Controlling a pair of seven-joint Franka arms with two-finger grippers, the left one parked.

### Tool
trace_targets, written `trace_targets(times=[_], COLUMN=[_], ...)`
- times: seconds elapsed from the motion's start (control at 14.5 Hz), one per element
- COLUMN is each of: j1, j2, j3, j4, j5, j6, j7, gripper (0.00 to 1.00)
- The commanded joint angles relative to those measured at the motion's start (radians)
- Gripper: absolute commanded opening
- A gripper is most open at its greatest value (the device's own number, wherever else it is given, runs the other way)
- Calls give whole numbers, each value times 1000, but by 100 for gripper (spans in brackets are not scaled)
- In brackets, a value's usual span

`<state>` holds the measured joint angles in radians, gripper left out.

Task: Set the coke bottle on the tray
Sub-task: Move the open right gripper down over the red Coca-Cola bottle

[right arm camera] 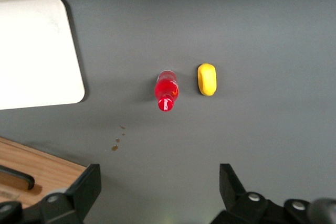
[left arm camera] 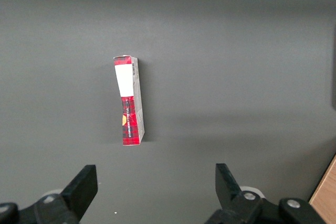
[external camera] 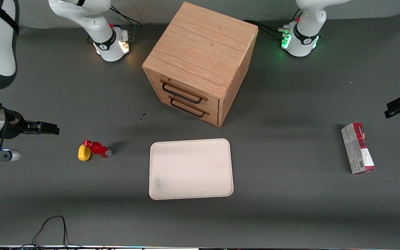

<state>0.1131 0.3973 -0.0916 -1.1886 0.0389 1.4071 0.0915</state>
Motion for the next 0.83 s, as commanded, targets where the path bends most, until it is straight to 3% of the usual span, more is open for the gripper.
trace_targets(times=[0.0, 0.21, 0.76], j1=[16, 31, 30], j2=[-159, -239, -272], j3=[1, 1, -4], j4=[-317, -561, -862], j5=[7, -26, -59], j6=[184, 382, 712], j7=[-12, -30, -98], gripper=[100, 100, 100])
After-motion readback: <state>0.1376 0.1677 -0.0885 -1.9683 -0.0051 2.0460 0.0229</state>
